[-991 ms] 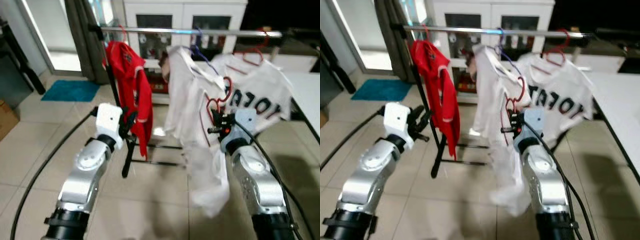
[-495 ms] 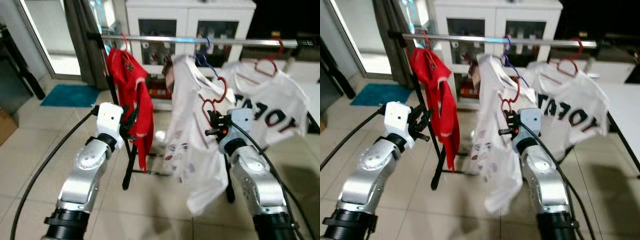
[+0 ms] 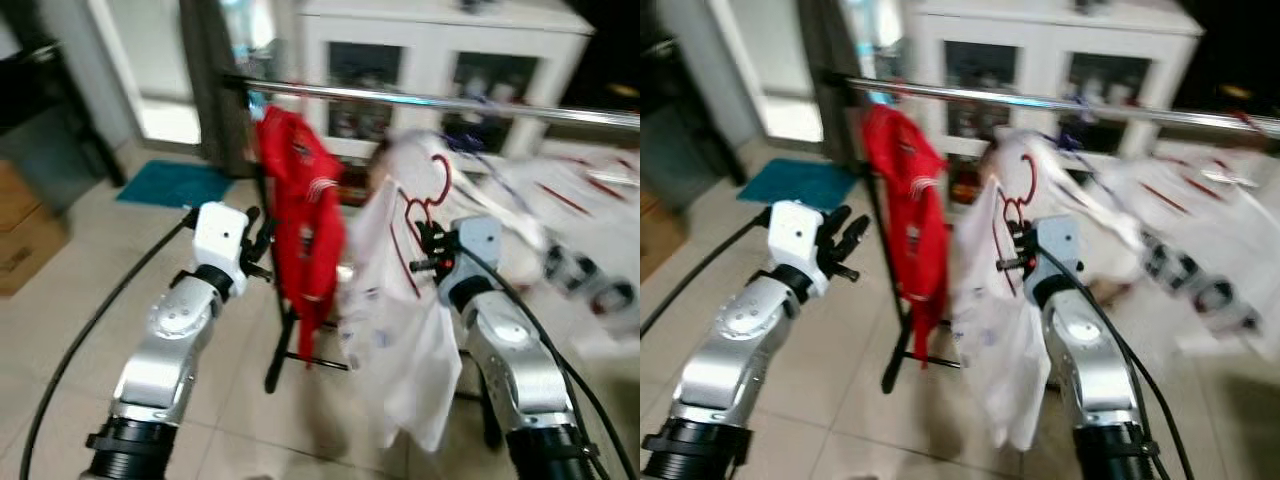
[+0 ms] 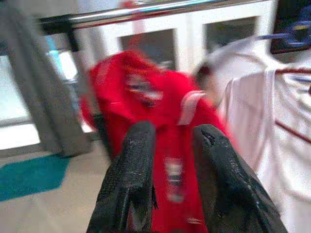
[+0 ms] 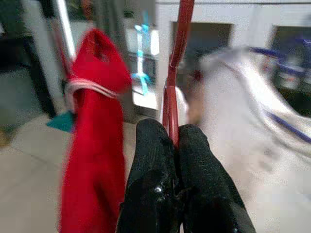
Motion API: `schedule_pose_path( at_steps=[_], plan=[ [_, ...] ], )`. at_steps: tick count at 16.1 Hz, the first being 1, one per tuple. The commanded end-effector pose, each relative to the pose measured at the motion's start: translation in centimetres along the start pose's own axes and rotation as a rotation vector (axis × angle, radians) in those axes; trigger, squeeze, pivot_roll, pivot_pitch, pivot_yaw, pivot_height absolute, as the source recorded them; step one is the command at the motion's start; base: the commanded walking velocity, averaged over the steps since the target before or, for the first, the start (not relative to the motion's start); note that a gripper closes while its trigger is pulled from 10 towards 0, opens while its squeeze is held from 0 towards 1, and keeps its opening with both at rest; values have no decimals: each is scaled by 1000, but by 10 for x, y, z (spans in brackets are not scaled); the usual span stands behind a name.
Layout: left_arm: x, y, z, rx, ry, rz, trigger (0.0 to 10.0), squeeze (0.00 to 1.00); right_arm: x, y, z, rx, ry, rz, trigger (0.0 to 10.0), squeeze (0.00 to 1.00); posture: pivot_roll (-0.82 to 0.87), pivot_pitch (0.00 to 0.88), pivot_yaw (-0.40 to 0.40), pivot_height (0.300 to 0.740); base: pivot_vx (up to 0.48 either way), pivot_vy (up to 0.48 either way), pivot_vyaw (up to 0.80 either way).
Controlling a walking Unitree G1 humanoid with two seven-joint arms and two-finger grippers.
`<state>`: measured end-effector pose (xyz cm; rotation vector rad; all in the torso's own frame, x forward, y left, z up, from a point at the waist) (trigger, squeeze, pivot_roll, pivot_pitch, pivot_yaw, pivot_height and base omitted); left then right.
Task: Hang hanger
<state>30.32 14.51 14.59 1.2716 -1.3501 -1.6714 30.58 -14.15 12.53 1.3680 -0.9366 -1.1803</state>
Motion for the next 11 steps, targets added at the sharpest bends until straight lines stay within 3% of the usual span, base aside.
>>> schedule_pose_path(
  at_steps=[1,7,11],
  plan=[
    [-7,1,2,-2,18,-12,10000,0,-9,15,-3,65,29,-14,10000,0,-26,0,26,740,390,0,0],
    [-4,2,1,-3,-19,-41,10000,0,-5,15,-5,28,6,131,10000,0,-27,0,26,740,394,0,0],
    [0,6,1,27,-96,-33,10000,0,3,31,-7,129,-49,162,10000,0,-26,0,24,740,269,0,0]
  ],
)
Point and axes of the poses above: a point about 5 cm out from each wrist's last joint towards the gripper, its own z axis pointing back from the gripper into the wrist, its own y axis along the axis of the wrist's last joint, x = y × z, the point moved 1 cm from there along -z, pointing out of the wrist towards the gripper, and after that the axes turned 8 degrees about -z, right-handed, at the moved point
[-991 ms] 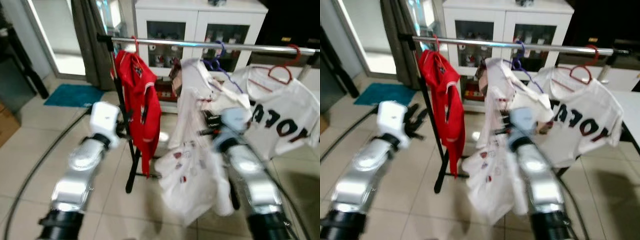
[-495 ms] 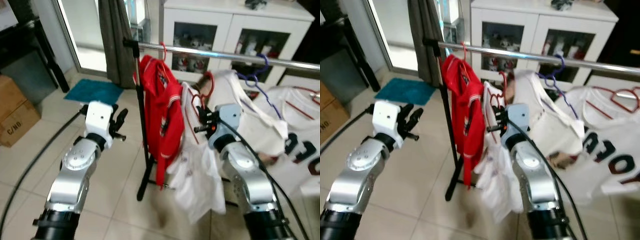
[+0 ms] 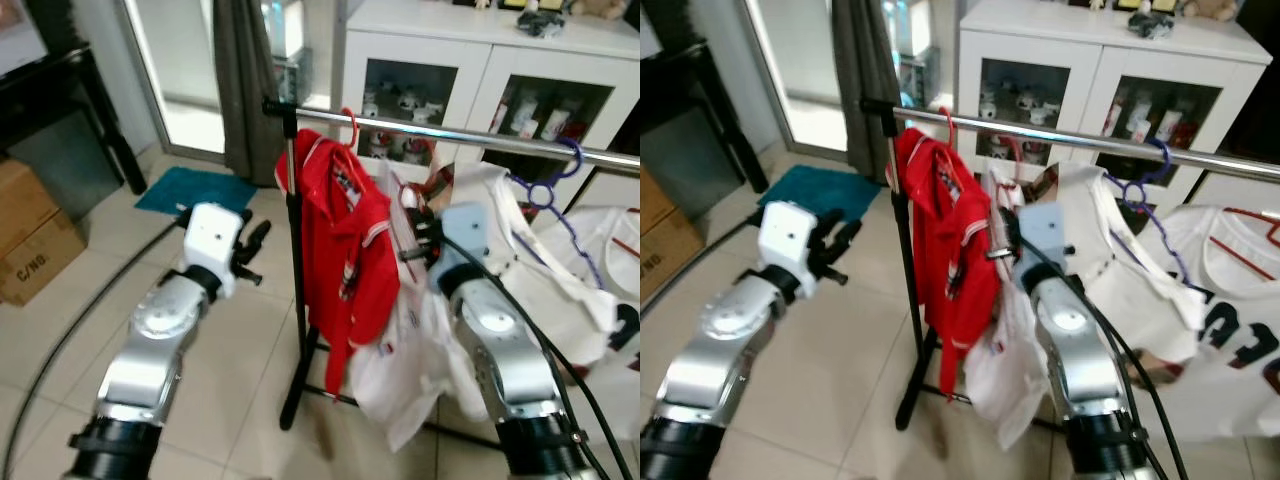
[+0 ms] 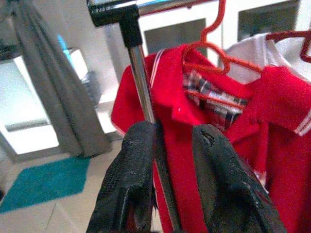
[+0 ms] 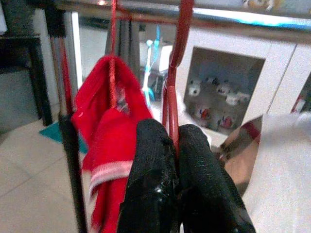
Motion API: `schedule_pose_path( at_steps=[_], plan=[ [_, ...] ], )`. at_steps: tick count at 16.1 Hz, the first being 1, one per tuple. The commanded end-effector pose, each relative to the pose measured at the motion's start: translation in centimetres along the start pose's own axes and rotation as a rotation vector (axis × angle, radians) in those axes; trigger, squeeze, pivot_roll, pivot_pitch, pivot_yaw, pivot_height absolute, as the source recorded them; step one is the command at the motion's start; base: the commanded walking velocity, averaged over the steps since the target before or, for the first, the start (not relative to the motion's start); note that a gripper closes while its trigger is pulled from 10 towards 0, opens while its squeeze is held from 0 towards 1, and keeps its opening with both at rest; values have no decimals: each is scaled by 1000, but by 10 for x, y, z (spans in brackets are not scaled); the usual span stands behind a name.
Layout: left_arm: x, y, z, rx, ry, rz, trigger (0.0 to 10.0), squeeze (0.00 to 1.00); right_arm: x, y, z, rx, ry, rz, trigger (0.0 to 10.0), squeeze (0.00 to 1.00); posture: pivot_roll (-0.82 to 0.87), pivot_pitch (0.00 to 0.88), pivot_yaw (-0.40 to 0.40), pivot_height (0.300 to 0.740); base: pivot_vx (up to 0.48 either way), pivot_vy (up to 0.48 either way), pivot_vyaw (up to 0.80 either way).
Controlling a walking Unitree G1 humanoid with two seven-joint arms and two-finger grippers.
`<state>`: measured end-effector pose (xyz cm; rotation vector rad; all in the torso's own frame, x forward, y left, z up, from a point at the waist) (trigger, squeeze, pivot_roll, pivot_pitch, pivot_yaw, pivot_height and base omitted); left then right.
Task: Hang hanger
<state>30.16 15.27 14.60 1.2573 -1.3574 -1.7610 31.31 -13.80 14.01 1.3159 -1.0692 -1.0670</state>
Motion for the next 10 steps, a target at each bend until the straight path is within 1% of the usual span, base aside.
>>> schedule_pose_path(
  at_steps=[1,2,3,4,7,8,10],
  plan=[
    [8,10,-3,47,-62,-7,10000,0,13,22,-1,106,-41,37,10000,0,-26,0,24,740,0,0,0],
    [11,12,-2,61,-99,-15,10000,0,17,24,-3,99,-54,31,10000,0,-27,0,25,740,0,0,0],
    [14,18,0,93,-165,-25,10000,0,24,26,-6,89,-60,9,10000,0,-26,0,23,740,0,0,0],
    [15,21,2,109,-206,-37,10000,0,29,27,-9,81,-75,-1,10000,0,-26,0,23,740,0,0,0],
    [20,28,8,137,-329,-46,10000,0,44,34,-23,87,-147,-40,10000,0,-26,0,23,740,0,0,0],
    [23,31,9,146,-366,-45,10000,0,47,35,-28,75,-153,-27,10000,0,-22,0,21,740,0,0,0],
    [28,36,11,172,-430,-24,10000,0,46,28,-41,-14,-109,23,10000,0,-20,0,21,740,0,0,0]
  ],
)
Point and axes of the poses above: a point about 5 cm out from each wrist's last joint towards the gripper, its own z axis pointing back from the gripper into the wrist, its own y axis along the axis of the wrist's last joint, x = y × z, the point moved 1 cm from there along -z, pointing out of the wrist towards the gripper, and after that the axes turned 8 degrees about -z, right-handed, at the moved point
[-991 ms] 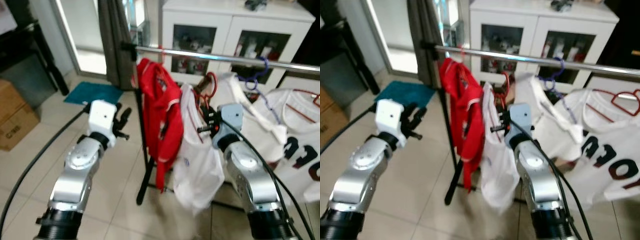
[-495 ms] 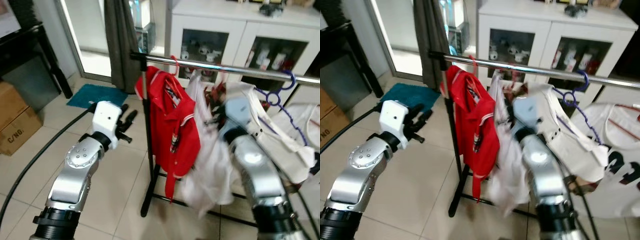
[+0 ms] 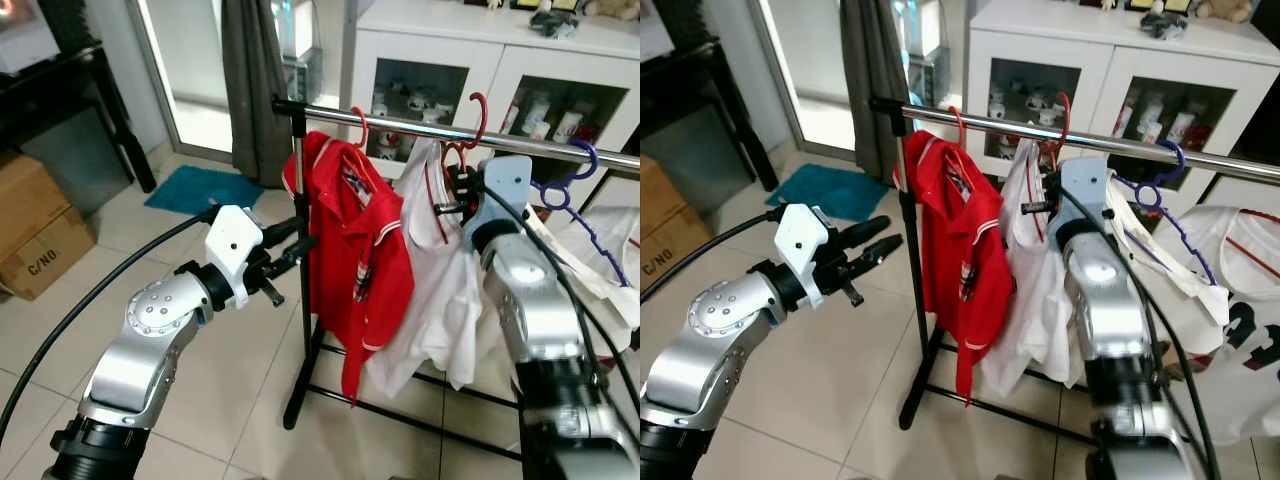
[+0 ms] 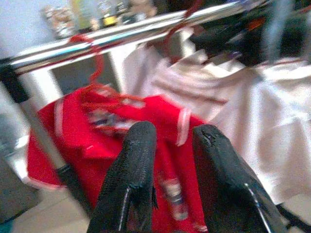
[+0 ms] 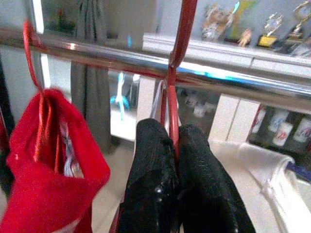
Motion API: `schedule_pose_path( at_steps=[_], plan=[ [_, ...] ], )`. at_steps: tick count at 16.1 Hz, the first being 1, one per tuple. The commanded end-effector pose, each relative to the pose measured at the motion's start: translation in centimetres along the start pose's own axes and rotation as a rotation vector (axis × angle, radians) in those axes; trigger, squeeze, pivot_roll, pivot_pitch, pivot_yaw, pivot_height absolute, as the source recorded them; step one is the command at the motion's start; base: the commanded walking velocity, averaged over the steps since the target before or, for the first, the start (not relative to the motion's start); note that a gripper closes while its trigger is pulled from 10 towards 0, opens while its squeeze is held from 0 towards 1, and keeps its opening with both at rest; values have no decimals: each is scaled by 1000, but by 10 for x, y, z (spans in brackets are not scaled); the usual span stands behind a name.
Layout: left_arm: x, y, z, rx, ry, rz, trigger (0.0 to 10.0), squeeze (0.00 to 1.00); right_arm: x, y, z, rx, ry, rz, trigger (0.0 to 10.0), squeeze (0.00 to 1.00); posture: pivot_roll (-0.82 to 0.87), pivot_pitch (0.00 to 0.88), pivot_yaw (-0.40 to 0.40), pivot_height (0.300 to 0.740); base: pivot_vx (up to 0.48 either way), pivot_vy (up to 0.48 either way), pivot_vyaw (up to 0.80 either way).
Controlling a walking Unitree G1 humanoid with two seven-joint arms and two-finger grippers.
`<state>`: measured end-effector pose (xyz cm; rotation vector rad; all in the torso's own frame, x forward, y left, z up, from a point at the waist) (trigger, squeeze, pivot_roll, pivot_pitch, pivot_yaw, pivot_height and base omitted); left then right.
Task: Hang hanger
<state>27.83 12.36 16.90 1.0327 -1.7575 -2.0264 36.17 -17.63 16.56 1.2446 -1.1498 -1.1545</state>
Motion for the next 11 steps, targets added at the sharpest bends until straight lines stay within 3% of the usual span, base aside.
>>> schedule_pose_path(
  at_steps=[1,6,8,11],
  plan=[
    [4,4,-1,11,-48,4,10000,0,-1,0,-8,-38,17,13,10000,0,-20,0,22,740,0,0,0],
    [6,4,-1,6,-73,2,10000,0,0,4,-35,-127,1,63,10000,0,-14,0,23,740,0,0,0],
    [8,4,0,4,-87,7,10000,0,5,0,-44,-197,-39,18,10000,0,-12,0,19,740,0,0,0],
    [10,2,0,-5,-90,11,10000,0,8,-18,-43,-303,-52,19,10000,0,-15,0,18,740,0,0,0]
  ],
)
Point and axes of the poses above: a point about 5 cm out from each wrist's last joint towards the gripper, its own z axis pointing back from the gripper into the wrist, its own y axis along the axis of the wrist's last joint, x = y × z, the point moved 1 cm from there along -z, pointing out of the wrist towards the gripper, and after that the axes turned 8 degrees about -z, right-handed, at the moved point
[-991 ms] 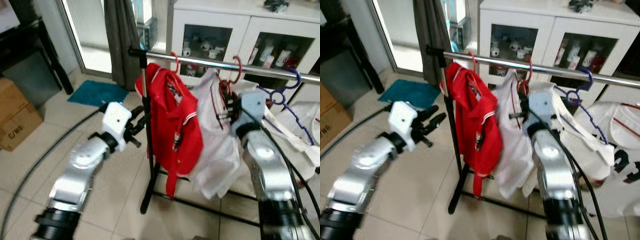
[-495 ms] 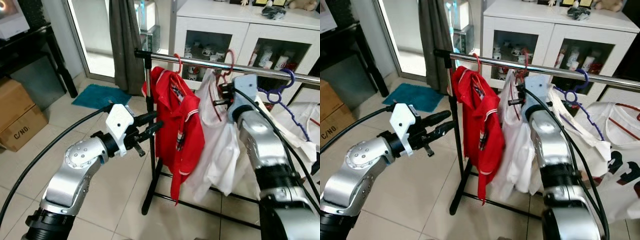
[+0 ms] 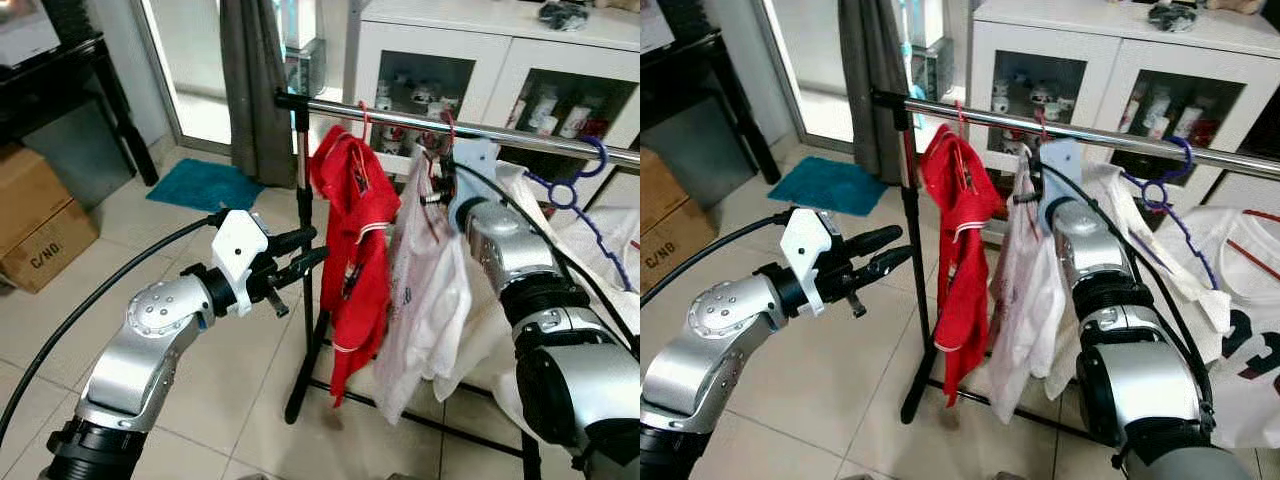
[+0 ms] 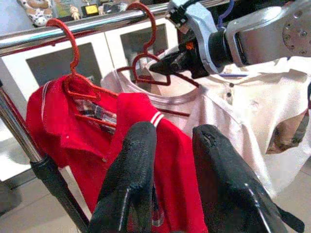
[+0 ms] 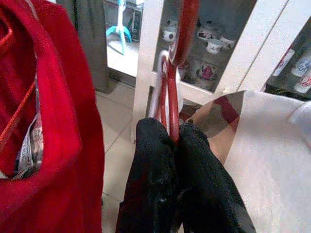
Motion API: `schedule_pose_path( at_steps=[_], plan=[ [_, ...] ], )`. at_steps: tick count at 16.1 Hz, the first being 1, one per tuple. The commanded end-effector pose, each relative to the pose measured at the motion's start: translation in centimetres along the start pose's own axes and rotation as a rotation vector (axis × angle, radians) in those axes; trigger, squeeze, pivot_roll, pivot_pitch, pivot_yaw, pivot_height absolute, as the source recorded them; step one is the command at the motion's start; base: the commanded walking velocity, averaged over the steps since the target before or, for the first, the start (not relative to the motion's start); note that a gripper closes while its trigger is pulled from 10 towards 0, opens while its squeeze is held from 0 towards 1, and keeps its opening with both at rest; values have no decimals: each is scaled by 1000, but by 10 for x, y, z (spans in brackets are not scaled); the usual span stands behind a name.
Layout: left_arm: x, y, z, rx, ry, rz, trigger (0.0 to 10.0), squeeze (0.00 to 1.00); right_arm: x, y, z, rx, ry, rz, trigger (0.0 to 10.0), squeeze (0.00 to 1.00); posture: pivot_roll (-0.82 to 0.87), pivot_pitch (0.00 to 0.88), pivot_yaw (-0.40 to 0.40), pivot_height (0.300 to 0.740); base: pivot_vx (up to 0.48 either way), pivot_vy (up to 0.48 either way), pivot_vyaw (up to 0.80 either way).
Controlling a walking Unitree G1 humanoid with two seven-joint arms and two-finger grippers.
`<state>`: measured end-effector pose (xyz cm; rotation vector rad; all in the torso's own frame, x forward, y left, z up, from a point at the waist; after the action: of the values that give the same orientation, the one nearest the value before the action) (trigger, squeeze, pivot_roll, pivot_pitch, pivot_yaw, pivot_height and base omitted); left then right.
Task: Hang hanger
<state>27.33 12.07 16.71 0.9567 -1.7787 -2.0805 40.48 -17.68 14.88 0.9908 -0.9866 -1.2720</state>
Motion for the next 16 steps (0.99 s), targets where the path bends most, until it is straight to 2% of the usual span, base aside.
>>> schedule_pose_path(
  at_steps=[1,4,5,6,8,10,11,13,14,15,16],
  plan=[
    [5,2,-1,5,-25,-4,10000,0,4,-6,-1,-40,-15,-5,10000,0,-15,0,18,740,0,0,0],
    [4,0,-2,-8,-17,-4,10000,0,4,-18,0,-63,6,-28,10000,16,-22,0,23,740,0,0,0],
    [2,-2,-2,-15,1,-2,10000,0,4,-17,0,-29,20,-46,10000,1000,-23,0,25,740,0,0,0],
    [2,-3,-3,-17,13,1,10000,0,5,-16,1,-12,26,-52,10000,1000,-23,0,25,740,0,0,0],
    [-5,-6,-5,-5,115,44,10000,0,-1,-6,4,103,131,-207,10000,1000,-25,0,30,740,0,0,0],
    [-14,-12,-7,-20,230,76,10000,0,-3,1,11,197,186,-258,10000,1000,-27,0,31,740,0,0,0],
    [-16,-12,-8,-18,253,82,10000,0,-3,2,13,218,190,-251,10000,1000,-25,0,29,740,0,0,0],
    [-25,-14,-8,-19,371,98,10000,0,-2,8,29,335,169,-142,10000,1000,-28,0,27,740,0,0,0],
    [-26,-15,-8,-25,392,97,10000,0,-1,8,33,352,161,-134,10000,1000,-28,0,27,740,0,0,0],
    [-28,-18,-8,-37,425,93,10000,0,-2,11,46,422,195,-140,10000,55,-30,0,27,740,0,0,0],
    [-28,-20,-9,-47,436,89,10000,0,-5,13,59,486,236,-142,10000,0,-33,0,28,740,0,-285,0]
  ],
)
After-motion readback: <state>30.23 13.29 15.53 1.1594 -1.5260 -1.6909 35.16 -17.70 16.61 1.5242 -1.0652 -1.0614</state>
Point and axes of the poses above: a point about 5 cm out from each wrist's last joint towards the gripper, its own z axis pointing back from the gripper into the wrist, its own y axis along the axis of the wrist's last joint, x = y × z, the point moved 1 cm from there along -z, pointing out of the wrist towards the gripper, and after that the axes turned 8 degrees about -z, right-handed, at the moved point
